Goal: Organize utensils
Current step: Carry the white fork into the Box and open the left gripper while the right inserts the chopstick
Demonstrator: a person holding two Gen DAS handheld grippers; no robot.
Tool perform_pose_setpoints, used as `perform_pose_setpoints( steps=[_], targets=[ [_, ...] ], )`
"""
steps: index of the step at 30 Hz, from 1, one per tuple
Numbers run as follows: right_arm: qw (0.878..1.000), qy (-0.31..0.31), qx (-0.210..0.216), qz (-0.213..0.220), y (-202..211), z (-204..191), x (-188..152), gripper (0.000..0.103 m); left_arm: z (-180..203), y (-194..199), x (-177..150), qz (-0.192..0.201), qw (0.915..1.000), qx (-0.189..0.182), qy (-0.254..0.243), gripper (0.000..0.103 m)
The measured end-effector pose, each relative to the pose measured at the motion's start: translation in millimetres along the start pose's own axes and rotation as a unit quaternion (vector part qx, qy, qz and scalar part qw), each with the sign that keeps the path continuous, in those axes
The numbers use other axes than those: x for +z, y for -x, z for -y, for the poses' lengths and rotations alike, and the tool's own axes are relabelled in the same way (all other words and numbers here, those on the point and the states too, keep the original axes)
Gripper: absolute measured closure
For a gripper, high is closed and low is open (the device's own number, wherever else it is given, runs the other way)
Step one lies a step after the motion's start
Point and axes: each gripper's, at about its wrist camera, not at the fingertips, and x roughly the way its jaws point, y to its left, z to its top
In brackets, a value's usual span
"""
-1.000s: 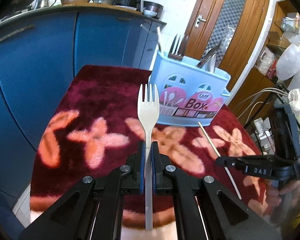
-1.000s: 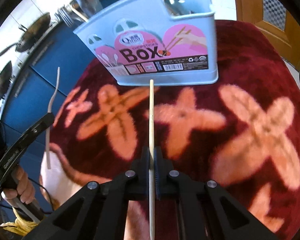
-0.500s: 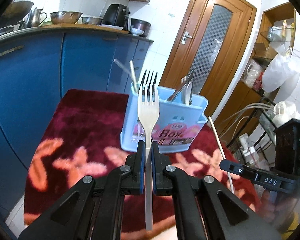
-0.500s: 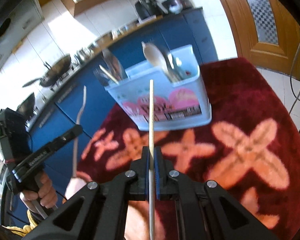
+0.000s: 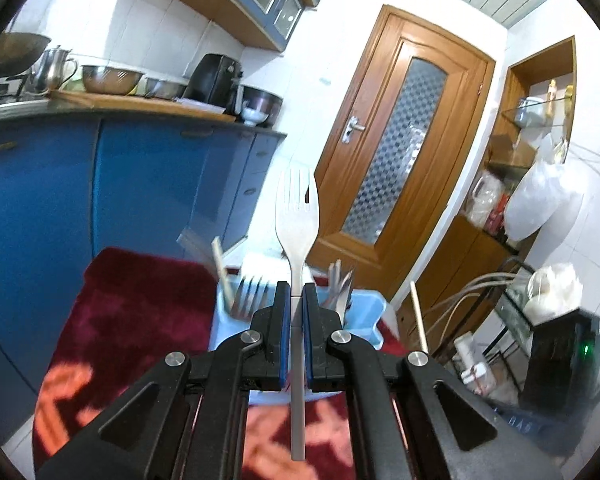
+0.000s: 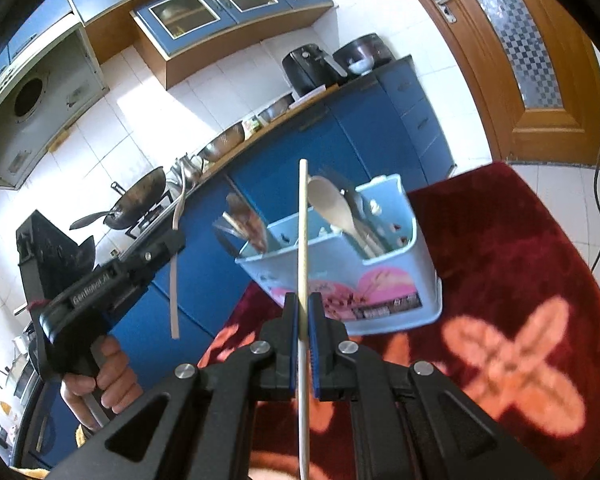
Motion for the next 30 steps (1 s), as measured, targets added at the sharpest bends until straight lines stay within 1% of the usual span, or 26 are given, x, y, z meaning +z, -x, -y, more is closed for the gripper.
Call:
perform_pose_setpoints(
  steps=[6, 12, 17, 21, 25, 30],
  targets=[
    [0.999, 0.022, -0.023, 0.025, -6, 0, 12, 0.097, 3, -24, 21, 0.028, 0.9995, -0.012, 0.003, 0.099],
    [0.997, 0.038, -0.040, 0.057, -14, 3, 25, 0.097, 7, -57, 30, 0.047, 0.9985, 0.006, -0.027, 0.099],
    [0.993, 0.056, -0.053, 0.086, -27, 5, 41, 0.097, 3, -76, 28, 0.070, 0.9968, 0.015, -0.034, 0.099],
    [0.988, 0.077, -0.063, 0.116, -38, 5, 55, 0.097, 2, -88, 22, 0.087, 0.9943, 0.034, -0.052, 0.099],
    [0.982, 0.101, -0.076, 0.141, -52, 6, 66, 0.097, 4, -93, 13, 0.107, 0.9909, 0.048, -0.066, 0.099],
    [0.976, 0.119, -0.087, 0.160, -75, 13, 71, 0.097, 2, -97, 5, 0.128, 0.9869, 0.062, -0.077, 0.099]
  ],
)
